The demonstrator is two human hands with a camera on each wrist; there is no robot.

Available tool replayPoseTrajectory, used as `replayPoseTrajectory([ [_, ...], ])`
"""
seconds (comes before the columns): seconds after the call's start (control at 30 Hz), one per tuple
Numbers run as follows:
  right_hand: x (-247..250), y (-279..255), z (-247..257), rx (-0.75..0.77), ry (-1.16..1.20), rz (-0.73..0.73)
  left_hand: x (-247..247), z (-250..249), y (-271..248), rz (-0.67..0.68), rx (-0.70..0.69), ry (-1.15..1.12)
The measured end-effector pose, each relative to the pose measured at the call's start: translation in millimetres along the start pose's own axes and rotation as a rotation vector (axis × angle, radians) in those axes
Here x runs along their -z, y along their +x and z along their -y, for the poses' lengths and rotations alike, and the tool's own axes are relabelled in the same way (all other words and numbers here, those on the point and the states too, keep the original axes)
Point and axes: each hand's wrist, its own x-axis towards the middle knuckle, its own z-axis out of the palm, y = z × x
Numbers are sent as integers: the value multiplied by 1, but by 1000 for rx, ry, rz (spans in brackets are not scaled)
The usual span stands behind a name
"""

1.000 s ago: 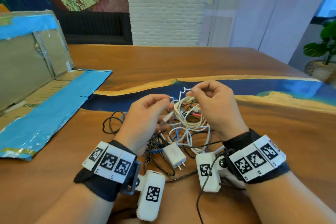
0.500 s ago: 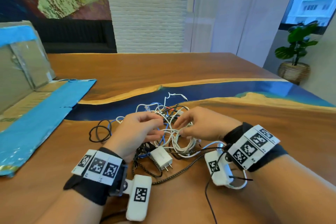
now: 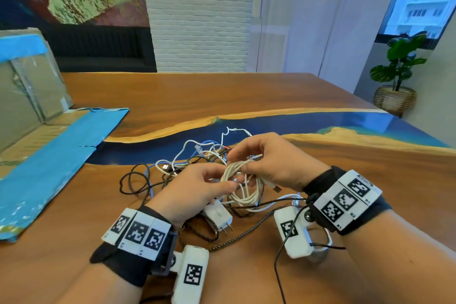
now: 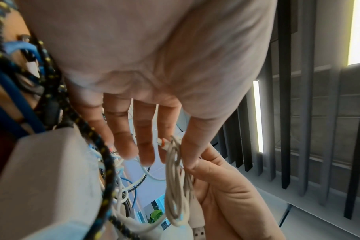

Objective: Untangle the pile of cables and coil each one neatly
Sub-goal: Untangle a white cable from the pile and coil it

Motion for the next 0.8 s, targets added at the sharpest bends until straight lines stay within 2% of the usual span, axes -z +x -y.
replayPoseTrajectory([
  [0.2,5,1,-7,-55,-7,-27,0,5,2,-122,4,-116],
  [0.3,9,-2,-12,-104,48,-16,-3,2,1,-110,1,-180],
  [0.4,11,-5,-16,-89,93,-34,-6,-1,1,-110,6,-261],
  [0.57,9,-8,-21,-73,284,-34,-2,-6,0,-104,59,-566],
  [0.7,4,-7,-25,-55,447,22,3,-3,1,-115,14,-545],
  [0.8,1,-6,-28,-48,483,19,4,-3,1,-162,0,-485],
])
